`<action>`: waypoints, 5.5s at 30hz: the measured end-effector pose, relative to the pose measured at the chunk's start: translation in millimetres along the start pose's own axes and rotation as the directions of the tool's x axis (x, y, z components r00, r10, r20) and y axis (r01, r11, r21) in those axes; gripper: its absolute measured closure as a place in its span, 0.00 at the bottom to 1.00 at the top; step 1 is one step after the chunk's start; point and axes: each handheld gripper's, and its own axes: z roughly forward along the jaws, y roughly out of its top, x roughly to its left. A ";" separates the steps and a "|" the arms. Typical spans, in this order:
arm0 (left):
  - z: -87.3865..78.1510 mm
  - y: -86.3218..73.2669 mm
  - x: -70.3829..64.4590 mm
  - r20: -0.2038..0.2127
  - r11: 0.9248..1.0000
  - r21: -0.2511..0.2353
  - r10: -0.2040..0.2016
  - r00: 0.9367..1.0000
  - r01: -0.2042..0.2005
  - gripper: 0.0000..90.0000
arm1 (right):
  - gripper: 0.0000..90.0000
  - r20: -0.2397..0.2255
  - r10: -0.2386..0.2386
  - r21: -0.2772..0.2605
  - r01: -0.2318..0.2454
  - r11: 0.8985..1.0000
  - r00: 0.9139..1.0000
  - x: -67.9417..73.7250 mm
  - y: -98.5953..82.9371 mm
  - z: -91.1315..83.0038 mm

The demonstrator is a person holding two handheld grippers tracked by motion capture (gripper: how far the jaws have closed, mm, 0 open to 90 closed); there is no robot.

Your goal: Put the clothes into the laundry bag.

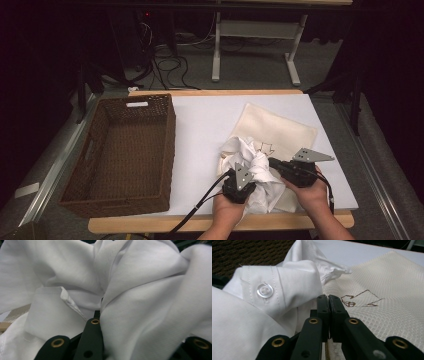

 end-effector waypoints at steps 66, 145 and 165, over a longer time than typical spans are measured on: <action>30.0 17.7 -14.1 -0.008 0.991 0.044 -0.124 0.992 0.124 0.69 | 0.99 0.009 -0.021 -0.117 0.022 0.993 1.000 5.0 6.1 -27.7; -1.0 15.7 51.3 -0.027 0.987 -0.021 -0.159 0.987 0.158 0.34 | 0.99 0.019 -0.031 -0.120 0.034 0.992 0.999 3.2 1.4 -27.0; -3.5 1.2 -1.6 0.064 1.000 -0.006 0.015 0.998 -0.015 0.94 | 0.99 0.025 -0.029 -0.110 0.031 0.993 0.999 3.9 1.3 -23.7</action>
